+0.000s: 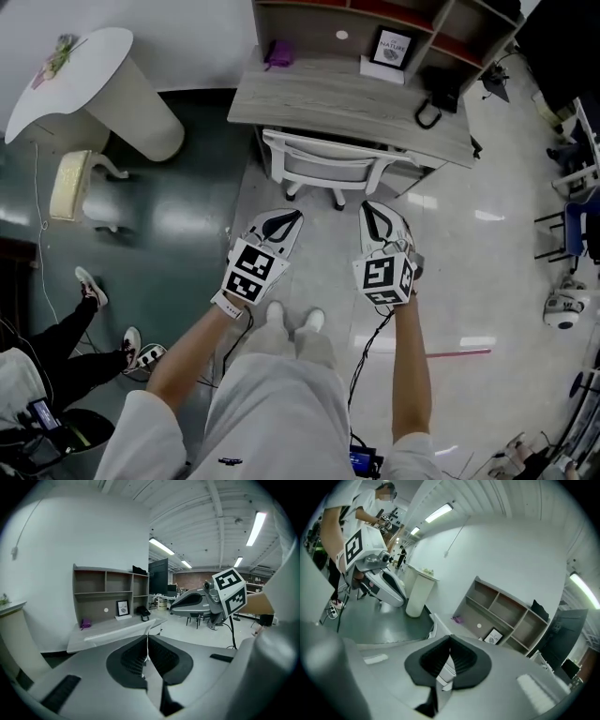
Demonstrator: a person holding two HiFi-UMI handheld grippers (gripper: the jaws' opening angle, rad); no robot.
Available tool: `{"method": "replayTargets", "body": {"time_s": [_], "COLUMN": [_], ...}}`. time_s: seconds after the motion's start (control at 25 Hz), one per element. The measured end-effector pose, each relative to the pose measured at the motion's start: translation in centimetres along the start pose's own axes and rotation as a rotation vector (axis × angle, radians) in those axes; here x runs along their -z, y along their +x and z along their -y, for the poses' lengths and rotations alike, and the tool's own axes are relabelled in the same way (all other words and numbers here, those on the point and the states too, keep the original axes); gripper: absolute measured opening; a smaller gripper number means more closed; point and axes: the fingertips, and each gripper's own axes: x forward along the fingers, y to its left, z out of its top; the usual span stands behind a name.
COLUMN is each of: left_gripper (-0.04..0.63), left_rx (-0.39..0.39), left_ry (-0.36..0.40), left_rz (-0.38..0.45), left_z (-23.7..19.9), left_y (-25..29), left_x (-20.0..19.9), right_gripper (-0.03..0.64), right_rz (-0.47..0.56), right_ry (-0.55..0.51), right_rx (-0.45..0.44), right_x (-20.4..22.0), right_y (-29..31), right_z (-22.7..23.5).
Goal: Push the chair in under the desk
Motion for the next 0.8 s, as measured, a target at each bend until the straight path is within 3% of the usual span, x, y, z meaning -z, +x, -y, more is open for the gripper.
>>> {"method": "replayTargets", "body": {"time_s": [0.28,0.48,0.8], "left_gripper": [0.008,0.008,0.008], "left_rx": [-0.073,-0.091,-0.091], "left_ry": [-0.137,-0.168,-0.223], "left_rz": [0.115,0.161,0.211], "left_z": [0.5,0.5,2.7], "left_y": [-7.2,-10.7,-15.2], "left_x": [-1.6,-1.8,-2.4], "right_gripper": [0.014,0.014,0.014], "right_rz": [0.066,0.127,0.143], "right_ry": [0.115,0.274,0.318], "right_rx": [0.037,0.036,0.088], "right_x": [-2.7,-4.5,-4.3], "right_y": [-5.6,-9.5,-14.2], "right_z": [-1.5,-2.2,-2.7]}}
